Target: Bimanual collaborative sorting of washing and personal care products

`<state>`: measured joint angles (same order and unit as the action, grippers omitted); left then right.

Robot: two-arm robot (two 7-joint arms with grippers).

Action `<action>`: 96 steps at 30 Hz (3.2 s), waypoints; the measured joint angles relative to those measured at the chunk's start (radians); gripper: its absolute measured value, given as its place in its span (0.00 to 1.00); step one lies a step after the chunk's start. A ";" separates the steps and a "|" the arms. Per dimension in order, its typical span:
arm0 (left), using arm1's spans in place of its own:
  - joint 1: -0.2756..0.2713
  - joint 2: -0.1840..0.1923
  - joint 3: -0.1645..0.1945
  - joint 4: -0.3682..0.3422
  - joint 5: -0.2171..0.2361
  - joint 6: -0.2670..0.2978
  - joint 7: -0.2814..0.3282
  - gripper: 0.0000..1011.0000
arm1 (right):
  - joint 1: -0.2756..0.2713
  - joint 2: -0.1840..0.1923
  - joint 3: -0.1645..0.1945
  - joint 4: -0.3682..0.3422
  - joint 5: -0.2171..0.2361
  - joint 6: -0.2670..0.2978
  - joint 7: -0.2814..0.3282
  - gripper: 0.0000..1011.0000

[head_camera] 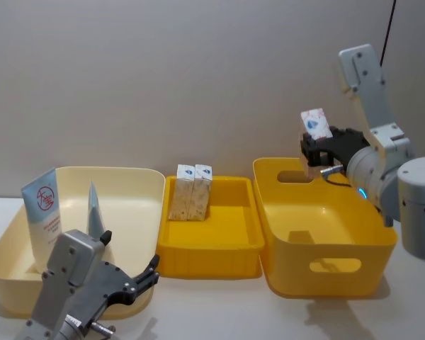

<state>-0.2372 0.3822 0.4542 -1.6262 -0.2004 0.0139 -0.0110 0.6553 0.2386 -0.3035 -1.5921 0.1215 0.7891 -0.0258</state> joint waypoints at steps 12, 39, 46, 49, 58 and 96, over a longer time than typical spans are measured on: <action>0.000 0.000 0.000 0.000 0.000 0.000 0.000 0.99 | 0.013 -0.017 0.007 0.062 0.026 0.025 0.042 0.44; 0.000 0.000 0.000 0.000 0.000 0.000 0.000 0.99 | -0.026 -0.006 0.019 0.069 0.024 0.045 0.064 0.44; 0.000 0.000 0.000 0.000 0.000 0.000 0.000 0.99 | -0.041 -0.002 0.024 0.065 0.021 0.056 0.065 0.44; 0.000 0.000 0.000 0.000 0.000 0.000 0.000 0.99 | -0.045 -0.001 0.025 0.064 0.021 0.058 0.065 0.52; 0.000 0.000 0.000 0.000 0.000 0.000 0.000 0.99 | -0.053 0.002 0.027 0.062 0.020 0.063 0.065 0.79; -0.004 0.048 -0.078 -0.053 0.000 0.037 -0.022 0.99 | -0.060 0.003 0.029 0.060 0.019 0.068 0.065 0.99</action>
<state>-0.2416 0.4303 0.3758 -1.6793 -0.2002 0.0511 -0.0330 0.5956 0.2420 -0.2747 -1.5322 0.1404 0.8569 0.0394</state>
